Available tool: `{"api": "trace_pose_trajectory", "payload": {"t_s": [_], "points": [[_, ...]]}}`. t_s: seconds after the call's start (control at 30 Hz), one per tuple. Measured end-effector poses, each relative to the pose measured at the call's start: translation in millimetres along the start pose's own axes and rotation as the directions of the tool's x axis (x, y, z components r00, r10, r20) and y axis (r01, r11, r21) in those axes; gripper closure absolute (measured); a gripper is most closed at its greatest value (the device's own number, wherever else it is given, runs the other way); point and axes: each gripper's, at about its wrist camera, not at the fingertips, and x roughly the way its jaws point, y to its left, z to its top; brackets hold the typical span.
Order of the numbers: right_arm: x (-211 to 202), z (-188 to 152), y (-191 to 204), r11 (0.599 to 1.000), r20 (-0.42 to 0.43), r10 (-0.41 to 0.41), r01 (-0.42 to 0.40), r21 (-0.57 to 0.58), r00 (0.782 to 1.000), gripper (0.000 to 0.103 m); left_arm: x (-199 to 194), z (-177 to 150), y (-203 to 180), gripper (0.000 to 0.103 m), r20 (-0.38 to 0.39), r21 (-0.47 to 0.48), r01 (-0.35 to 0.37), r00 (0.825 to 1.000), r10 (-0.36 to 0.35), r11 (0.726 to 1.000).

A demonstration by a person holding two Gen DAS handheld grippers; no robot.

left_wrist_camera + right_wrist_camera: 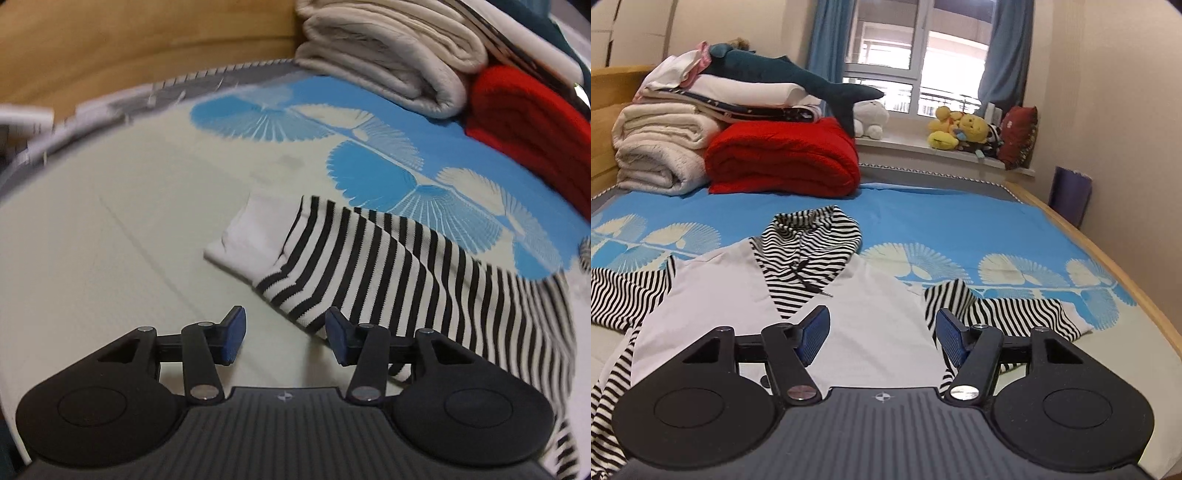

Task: Fold small clothes

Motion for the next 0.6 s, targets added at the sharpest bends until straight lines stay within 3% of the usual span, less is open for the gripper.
{"api": "trace_pose_trajectory", "payload": {"t_s": [0.17,0.4,0.43,0.47,0.5,0.53,0.6], "points": [[-0.9,-1.0,6.4,1.0,-0.001,-0.005,0.005,-0.03,1.0,0.038,8.0,5.5,13.0,0.05,0.0,-0.134,0.074,0.997,-0.075,0.988],[1.2,-2.1,1.5,0.999,-0.014,-0.021,0.02,-0.029,1.0,0.038,29.1,4.2,3.9,0.054,-0.04,-0.172,0.021,0.999,-0.028,0.985],[2.0,-2.9,0.1,0.999,-0.018,-0.023,0.023,-0.027,1.0,0.038,30.2,4.7,0.2,0.06,-0.041,-0.153,0.006,0.999,-0.013,0.988],[3.1,-3.5,-1.1,0.999,-0.023,-0.026,0.025,-0.027,0.999,0.038,31.8,5.1,-4.1,0.081,-0.043,-0.131,-0.003,0.999,-0.003,0.991],[4.0,-4.1,-1.9,0.999,-0.027,-0.028,0.027,-0.028,0.999,0.038,31.5,5.3,-7.9,0.095,-0.045,-0.112,-0.001,0.999,-0.004,0.994],[4.6,-4.9,-3.5,0.999,-0.03,-0.029,0.029,-0.027,0.999,0.038,30.6,5.9,-10.9,0.102,-0.039,-0.101,-0.004,0.999,0.0,0.995],[5.4,-6.2,-6.3,0.999,-0.035,-0.033,0.032,-0.025,0.999,0.038,21.9,8.3,-20.9,0.102,0.012,-0.071,-0.024,1.0,0.025,0.997]]}}
